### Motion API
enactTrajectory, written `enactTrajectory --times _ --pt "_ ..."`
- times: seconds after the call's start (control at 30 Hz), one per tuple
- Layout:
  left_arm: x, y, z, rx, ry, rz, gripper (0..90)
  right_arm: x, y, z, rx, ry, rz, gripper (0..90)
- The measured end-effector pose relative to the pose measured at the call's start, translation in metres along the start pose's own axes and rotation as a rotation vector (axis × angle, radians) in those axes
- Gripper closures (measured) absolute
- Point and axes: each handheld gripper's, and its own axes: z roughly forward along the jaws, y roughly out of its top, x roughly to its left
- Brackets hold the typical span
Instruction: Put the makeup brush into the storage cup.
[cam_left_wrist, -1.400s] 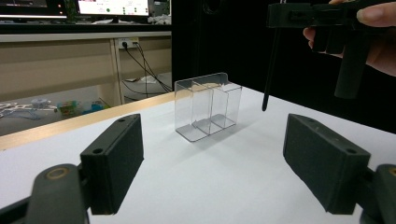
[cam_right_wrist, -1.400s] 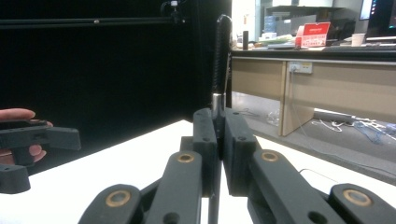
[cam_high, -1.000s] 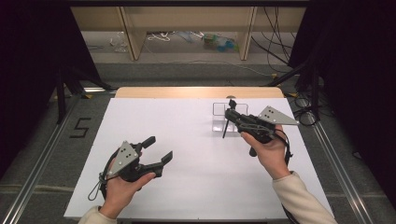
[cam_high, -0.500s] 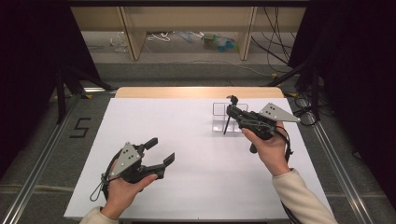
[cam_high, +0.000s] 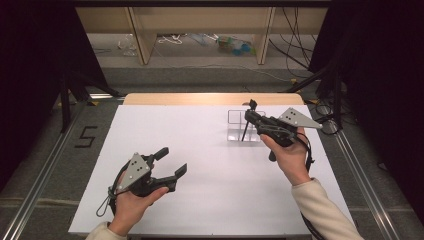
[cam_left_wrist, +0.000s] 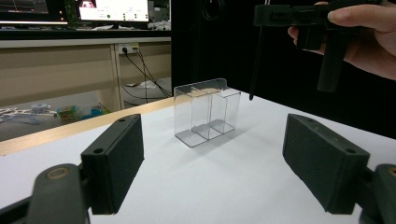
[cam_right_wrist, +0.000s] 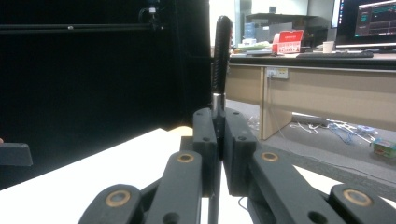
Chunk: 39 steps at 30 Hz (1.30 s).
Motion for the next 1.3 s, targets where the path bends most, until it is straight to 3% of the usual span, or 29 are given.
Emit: enactTrajectory --times 0.7,1.3 --pt "0.016 -0.004 -0.024 -0.013 0.055 -0.012 20.3 -0.01 -0.001 0.007 0.009 -0.024 -0.007 85.5" --pt "0.018 -0.005 -0.028 -0.007 0.058 -0.007 20.2 -0.018 0.001 0.01 0.003 -0.047 -0.006 85.5"
